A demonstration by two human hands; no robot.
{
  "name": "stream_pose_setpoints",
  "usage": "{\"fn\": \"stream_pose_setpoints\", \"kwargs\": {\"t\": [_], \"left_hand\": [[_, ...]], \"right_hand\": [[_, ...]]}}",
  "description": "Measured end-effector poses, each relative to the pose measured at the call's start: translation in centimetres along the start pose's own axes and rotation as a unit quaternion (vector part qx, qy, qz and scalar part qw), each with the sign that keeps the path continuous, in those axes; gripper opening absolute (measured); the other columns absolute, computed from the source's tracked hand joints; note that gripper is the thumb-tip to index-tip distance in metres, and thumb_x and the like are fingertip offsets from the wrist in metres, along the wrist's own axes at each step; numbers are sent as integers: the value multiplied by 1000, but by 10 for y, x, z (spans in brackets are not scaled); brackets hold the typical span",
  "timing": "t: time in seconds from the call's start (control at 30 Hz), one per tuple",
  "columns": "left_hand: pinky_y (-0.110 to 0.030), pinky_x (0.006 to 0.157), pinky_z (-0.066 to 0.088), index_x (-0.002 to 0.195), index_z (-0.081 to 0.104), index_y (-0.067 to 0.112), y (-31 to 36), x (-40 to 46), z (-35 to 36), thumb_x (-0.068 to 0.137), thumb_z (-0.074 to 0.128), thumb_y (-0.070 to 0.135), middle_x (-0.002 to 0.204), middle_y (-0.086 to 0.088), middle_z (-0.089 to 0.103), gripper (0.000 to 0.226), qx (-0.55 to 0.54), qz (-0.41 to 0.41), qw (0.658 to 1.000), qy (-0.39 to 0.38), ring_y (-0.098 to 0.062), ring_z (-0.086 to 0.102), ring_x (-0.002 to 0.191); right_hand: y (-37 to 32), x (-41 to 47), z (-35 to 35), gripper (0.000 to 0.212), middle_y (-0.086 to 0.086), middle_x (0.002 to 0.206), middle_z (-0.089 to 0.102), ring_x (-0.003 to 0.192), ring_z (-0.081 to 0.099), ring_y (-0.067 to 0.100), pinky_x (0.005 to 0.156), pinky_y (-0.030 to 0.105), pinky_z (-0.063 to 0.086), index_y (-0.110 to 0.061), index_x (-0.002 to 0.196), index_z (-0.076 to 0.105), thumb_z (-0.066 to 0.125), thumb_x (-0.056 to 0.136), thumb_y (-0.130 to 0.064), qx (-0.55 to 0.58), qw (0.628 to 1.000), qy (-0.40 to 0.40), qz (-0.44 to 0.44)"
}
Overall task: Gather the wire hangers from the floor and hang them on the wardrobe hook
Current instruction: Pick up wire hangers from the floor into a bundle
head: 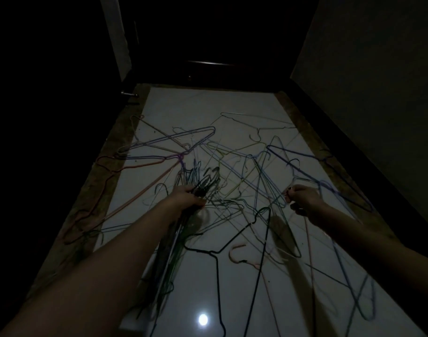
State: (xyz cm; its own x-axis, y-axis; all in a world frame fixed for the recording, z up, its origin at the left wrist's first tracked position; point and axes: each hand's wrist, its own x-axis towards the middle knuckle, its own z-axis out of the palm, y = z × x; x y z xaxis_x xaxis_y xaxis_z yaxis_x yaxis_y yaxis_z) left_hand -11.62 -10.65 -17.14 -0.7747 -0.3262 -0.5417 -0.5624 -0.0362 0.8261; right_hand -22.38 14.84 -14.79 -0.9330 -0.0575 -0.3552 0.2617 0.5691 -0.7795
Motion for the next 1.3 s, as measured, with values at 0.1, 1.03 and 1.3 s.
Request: {"fn": "stream_pose_setpoints", "kwargs": {"t": [0.1,1.03,1.3], "left_hand": [[-27,81,49,133,46,0,-9,6,13,80,66,-8,132,-19,52,58,-3,1,1000,-18,-29,57,105],[-22,43,44,100,49,-1,-64,21,3,86,52,-16,89,-27,54,20,22,39,997,60,-17,55,50],[-29,41,54,87,46,4,-43,11,-6,90,47,-13,77,-19,52,18,-17,38,999,19,-26,62,49]], "right_hand": [[11,5,0,30,10,67,49,55,38,18,54,23,27,-8,71,52,38,96,-2,-13,1000,-13,11],[20,26,-1,29,6,62,49,55,40,16,49,23,28,-7,69,52,40,95,-1,5,995,58,-81],[15,29,-9,25,13,68,52,64,48,22,61,28,34,0,72,52,43,95,-2,-70,986,79,-130]]}}
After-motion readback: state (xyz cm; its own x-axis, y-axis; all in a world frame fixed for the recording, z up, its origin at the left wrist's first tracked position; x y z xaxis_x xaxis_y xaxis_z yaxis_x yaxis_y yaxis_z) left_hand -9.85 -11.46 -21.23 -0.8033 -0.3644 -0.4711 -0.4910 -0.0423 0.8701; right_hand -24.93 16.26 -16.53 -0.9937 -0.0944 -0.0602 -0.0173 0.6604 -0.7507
